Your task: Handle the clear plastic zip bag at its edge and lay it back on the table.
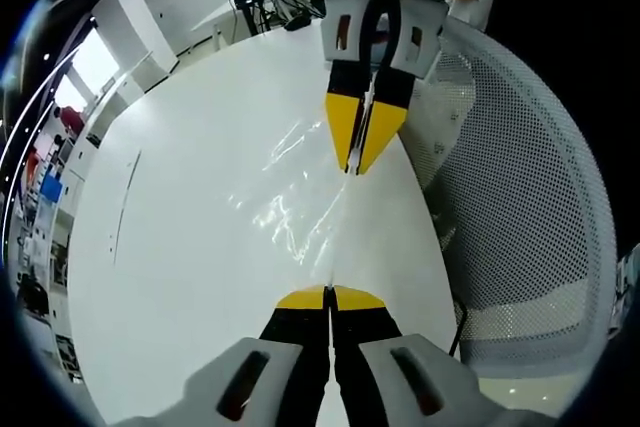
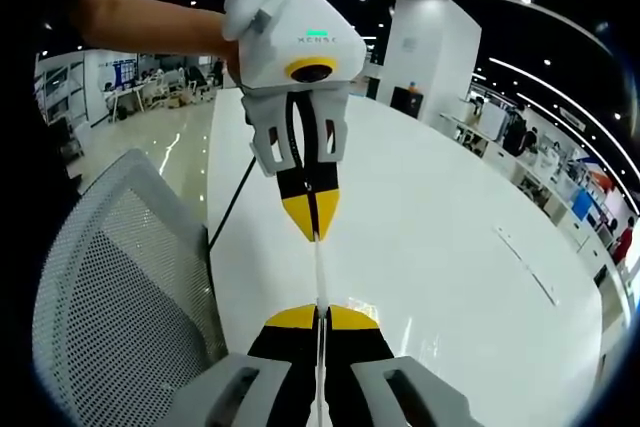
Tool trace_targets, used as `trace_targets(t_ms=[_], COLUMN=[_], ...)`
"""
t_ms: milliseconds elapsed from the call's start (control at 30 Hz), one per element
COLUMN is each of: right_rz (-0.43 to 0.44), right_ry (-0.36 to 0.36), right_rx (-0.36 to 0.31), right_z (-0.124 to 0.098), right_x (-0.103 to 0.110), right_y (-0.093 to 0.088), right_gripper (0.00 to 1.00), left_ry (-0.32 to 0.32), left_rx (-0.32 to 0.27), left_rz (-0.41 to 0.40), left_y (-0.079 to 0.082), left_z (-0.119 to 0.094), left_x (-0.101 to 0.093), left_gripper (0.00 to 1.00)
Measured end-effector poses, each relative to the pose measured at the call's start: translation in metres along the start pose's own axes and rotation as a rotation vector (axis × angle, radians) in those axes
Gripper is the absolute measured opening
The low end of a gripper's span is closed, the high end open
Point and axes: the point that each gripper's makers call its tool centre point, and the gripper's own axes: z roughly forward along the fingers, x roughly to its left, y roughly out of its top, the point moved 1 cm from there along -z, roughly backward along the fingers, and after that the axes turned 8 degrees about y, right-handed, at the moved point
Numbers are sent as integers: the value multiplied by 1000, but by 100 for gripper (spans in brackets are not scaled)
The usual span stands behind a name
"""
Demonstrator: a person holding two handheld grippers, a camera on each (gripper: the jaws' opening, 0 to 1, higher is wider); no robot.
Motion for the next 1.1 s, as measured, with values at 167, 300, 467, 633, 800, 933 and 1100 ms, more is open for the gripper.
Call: trace_targets(t_ms=[167,300,467,633,800,933,1100], right_rz=[-1,1,4,5,7,9,10], right_ry=[-1,-1,-1,-2,-3,-5,-5], right_rx=[-2,-2,-1,-2,-4,-4,-3], right_z=[0,-1,-1,-1,-2,-2,-2], right_x=[0,0,1,1,0,0,0], right_y=[0,0,0,0,0,0,-1], right_gripper=[0,0,0,0,0,0,0], left_ry=[3,3,2,3,5,6,5], left_rx=[1,6,9,10,11,14,18], left_rz=[0,-3,-6,-7,-9,-10,-11], left_y=[-1,-3,-5,-5,-7,-8,-11], left_z=[0,0,0,-1,-2,-2,-2], left_x=[1,1,0,0,2,2,2], left_gripper=[0,0,0,0,0,0,0])
